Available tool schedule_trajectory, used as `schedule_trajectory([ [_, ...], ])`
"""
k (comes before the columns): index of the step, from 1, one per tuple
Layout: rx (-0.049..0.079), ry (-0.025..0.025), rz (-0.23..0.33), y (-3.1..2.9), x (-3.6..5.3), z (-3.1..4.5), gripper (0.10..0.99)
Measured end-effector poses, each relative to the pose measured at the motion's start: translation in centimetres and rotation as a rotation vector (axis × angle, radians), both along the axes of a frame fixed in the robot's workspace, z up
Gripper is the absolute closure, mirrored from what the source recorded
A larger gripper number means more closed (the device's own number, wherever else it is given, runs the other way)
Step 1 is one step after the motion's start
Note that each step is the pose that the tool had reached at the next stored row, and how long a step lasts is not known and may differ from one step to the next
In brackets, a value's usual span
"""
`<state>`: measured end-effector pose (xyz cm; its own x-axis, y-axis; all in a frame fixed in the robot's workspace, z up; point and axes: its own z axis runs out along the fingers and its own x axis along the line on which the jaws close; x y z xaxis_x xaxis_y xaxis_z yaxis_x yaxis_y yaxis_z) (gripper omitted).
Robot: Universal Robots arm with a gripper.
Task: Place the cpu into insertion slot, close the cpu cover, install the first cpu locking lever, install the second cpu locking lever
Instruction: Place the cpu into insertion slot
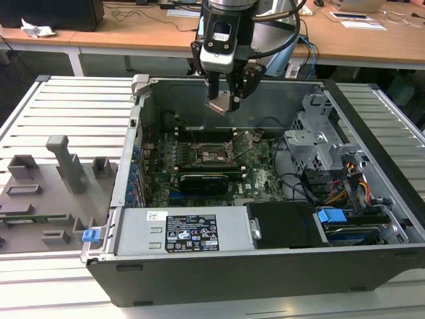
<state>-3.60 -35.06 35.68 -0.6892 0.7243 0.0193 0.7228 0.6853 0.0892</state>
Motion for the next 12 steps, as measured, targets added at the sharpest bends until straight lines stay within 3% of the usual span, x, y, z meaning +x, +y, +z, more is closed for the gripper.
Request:
schedule_trajectory([
  [12,0.0,0.0,-0.045,0.0,0.0,-0.07,0.561],
])
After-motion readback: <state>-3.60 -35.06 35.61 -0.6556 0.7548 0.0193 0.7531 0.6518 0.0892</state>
